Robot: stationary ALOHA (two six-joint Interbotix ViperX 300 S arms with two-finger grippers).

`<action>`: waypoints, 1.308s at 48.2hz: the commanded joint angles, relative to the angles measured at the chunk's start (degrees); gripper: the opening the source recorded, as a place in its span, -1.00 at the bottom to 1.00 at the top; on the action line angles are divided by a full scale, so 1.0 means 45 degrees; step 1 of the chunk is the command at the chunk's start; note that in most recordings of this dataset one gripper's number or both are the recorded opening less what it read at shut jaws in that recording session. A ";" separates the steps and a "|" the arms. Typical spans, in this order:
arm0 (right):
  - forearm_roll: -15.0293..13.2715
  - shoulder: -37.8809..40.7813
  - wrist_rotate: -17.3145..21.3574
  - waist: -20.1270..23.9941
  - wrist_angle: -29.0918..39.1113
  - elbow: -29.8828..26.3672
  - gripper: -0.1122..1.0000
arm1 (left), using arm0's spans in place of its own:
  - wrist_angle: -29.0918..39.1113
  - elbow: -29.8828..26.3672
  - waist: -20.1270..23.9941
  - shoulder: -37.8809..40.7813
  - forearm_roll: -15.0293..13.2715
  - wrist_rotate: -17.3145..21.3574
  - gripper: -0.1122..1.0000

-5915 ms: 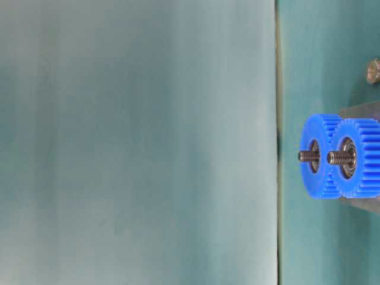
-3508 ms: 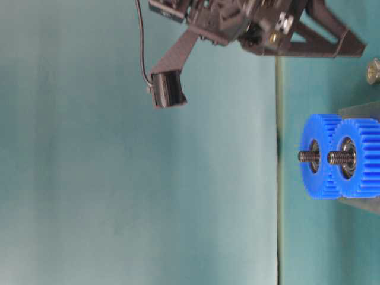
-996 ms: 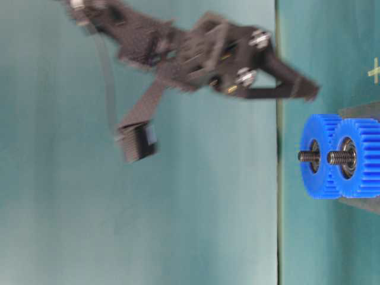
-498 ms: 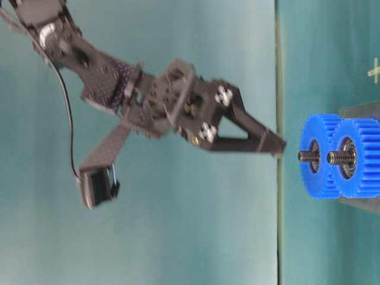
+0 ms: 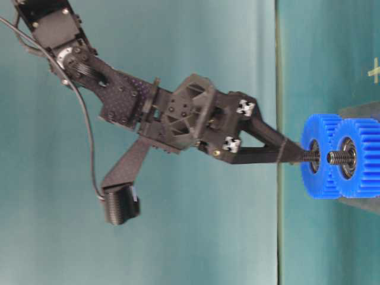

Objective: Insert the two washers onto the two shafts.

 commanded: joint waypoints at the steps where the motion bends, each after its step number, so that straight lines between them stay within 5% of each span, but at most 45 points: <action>1: -0.0039 -0.0156 -0.0117 0.0000 -0.0059 -0.0273 -0.22 | -0.0098 -0.0137 -0.0020 -0.0039 0.0039 -0.0020 -0.80; 63: -0.0293 0.0273 -0.0156 -0.0059 0.0840 -0.0977 -0.22 | -0.0098 -0.0039 -0.0020 -0.0039 0.0020 -0.0020 -0.80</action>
